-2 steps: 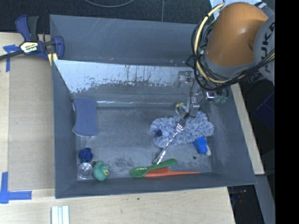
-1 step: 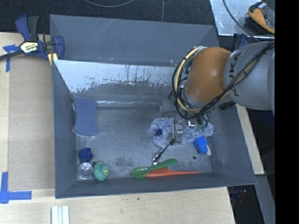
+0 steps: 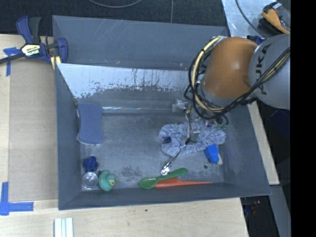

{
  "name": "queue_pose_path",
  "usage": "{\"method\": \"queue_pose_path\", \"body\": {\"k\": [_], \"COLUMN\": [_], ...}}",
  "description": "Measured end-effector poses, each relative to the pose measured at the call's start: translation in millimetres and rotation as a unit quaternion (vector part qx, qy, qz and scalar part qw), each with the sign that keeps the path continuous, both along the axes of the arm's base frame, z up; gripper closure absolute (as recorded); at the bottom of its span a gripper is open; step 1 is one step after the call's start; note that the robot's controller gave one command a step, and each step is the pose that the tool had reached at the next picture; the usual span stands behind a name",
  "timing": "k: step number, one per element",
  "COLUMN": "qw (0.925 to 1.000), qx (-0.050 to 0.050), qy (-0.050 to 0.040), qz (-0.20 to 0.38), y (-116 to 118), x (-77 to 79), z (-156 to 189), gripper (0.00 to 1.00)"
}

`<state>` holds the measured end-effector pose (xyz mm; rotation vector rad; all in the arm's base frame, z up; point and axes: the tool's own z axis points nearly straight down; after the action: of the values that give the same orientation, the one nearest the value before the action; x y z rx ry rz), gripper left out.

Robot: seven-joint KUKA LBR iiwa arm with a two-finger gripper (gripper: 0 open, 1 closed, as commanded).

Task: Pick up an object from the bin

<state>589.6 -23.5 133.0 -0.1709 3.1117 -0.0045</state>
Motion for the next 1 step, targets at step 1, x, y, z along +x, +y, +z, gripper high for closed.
{"method": "queue_pose_path", "body": {"k": [1], "qw": [0.9994], "qx": [0.000], "qy": [0.0088], "qz": [0.034], "y": [14.4], "x": [-15.9], "z": [-32.9], "gripper": [0.00]}}
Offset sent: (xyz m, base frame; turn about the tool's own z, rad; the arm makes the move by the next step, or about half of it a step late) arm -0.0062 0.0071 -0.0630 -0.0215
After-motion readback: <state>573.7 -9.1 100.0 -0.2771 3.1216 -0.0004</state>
